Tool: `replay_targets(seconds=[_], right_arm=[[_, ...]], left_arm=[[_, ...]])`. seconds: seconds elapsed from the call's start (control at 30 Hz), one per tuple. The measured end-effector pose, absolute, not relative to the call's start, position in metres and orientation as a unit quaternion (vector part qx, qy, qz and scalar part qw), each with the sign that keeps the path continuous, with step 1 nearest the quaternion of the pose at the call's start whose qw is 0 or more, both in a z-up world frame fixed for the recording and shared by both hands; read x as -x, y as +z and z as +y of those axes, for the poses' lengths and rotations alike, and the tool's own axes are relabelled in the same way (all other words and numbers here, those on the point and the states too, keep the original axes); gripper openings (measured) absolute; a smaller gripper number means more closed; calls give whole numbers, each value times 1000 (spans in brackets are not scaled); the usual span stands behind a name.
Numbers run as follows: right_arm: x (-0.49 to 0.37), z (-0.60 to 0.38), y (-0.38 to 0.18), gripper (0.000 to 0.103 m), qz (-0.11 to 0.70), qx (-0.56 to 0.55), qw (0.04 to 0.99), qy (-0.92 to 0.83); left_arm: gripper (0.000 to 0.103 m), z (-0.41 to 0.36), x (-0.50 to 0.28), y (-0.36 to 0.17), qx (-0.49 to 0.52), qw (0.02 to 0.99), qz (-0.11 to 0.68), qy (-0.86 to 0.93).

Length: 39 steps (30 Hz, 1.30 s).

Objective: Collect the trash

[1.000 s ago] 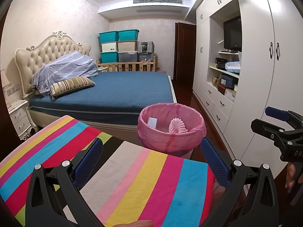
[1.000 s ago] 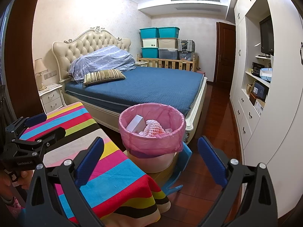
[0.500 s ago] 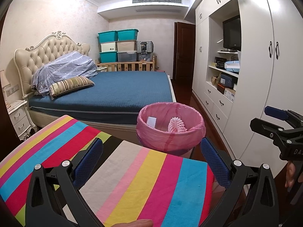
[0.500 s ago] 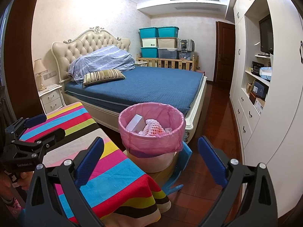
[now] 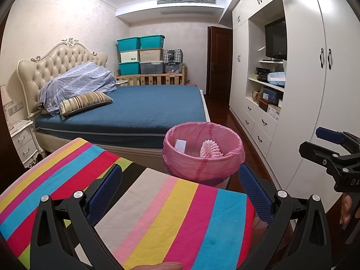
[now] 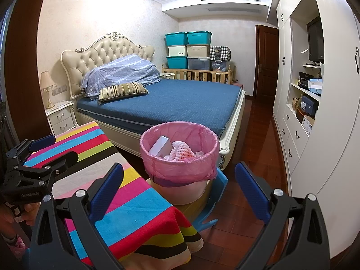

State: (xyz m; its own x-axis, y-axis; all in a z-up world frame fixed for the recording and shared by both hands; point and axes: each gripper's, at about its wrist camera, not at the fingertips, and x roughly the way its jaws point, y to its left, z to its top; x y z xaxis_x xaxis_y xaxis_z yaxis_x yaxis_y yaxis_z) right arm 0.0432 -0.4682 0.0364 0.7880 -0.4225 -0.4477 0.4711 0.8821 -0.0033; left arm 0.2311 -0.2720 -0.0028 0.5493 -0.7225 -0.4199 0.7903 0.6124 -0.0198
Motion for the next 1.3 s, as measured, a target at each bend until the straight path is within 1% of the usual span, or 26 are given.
replay_targets(seconds=[0.37,0.5,0.77,0.9,1.0,1.2,1.3], right_arm=[[-41,-468,37,97,223,-60,943,-238],[-41,-462,38,97,222,-64,943,-240],[-49,-445,41,97,219,-68,946,-231],[-73,-421,40,98,226,-67,952,-195],[-104,-393,33,98,248,-63,955,-150],[-176,-319,13,98,295,-28,955,-32],[-217,-265,-3,98,325,12,945,42]], left_arm=[[97,-274,-231,-7,-93,876,202,-428],[97,-271,-236,-8,-87,872,218,-429],[97,-244,-230,-4,-106,884,216,-400],[97,-197,-237,-8,-102,901,248,-341],[97,-142,-247,-18,-79,915,281,-277],[97,-1,-250,-36,-32,941,323,-96],[97,62,-241,-44,-14,941,339,1]])
